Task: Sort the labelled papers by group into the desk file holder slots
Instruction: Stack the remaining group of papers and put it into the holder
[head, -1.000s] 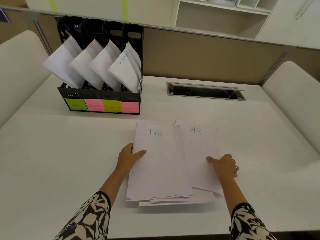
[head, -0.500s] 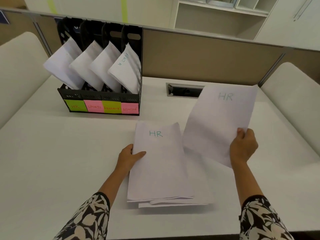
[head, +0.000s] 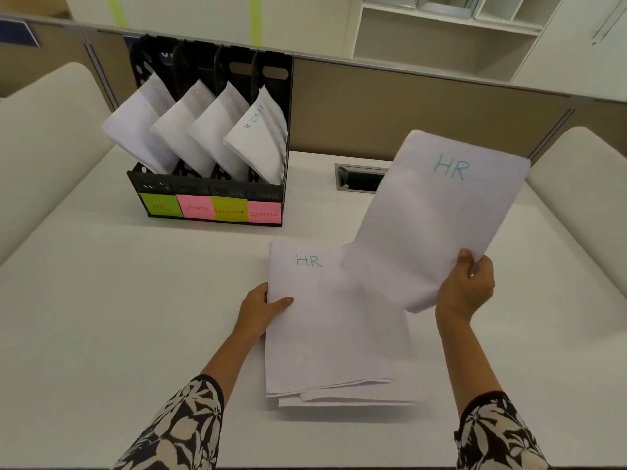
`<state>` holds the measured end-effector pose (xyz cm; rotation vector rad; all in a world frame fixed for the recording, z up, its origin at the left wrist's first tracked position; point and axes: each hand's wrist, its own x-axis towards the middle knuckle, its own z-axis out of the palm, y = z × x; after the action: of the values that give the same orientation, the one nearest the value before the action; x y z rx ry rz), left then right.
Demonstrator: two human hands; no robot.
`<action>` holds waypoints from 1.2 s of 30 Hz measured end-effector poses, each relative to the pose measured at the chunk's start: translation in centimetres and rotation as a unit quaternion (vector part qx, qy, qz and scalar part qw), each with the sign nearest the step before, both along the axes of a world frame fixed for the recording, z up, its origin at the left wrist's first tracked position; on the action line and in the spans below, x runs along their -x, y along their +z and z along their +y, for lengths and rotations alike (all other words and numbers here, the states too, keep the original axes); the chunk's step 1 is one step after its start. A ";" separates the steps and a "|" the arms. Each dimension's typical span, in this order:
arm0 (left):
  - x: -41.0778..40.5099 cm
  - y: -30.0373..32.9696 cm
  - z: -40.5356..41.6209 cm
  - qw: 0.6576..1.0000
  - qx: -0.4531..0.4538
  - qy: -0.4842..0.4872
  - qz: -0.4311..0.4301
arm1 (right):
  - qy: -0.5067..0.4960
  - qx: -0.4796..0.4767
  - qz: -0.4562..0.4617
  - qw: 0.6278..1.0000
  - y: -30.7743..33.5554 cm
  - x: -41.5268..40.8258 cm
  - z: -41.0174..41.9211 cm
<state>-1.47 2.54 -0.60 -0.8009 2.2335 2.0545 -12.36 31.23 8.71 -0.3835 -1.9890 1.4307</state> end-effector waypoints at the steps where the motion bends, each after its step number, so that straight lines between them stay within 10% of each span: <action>1: 0.0 0.0 0.0 1.000 0.000 -0.001 0.003 | 0.021 -0.008 -0.018 1.000 -0.3 0.2 0.0; 17: 0.0 -0.3 -0.2 0.999 0.033 -0.014 0.002 | 0.345 -0.169 -0.271 0.882 -8.1 -6.4 -5.5; 26: -1.7 -0.4 -4.8 0.997 0.049 0.042 0.033 | 0.124 -0.293 -0.378 0.869 -7.3 -6.2 -4.0; 36: -6.0 -0.7 -12.9 0.993 0.028 0.113 -0.026 | 0.114 -0.144 -0.301 0.936 -7.1 -3.8 -0.5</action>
<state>4.56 -10.38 -1.27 -1.1476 2.2770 2.0382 -8.51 30.75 1.59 -0.5152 -2.7770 1.2120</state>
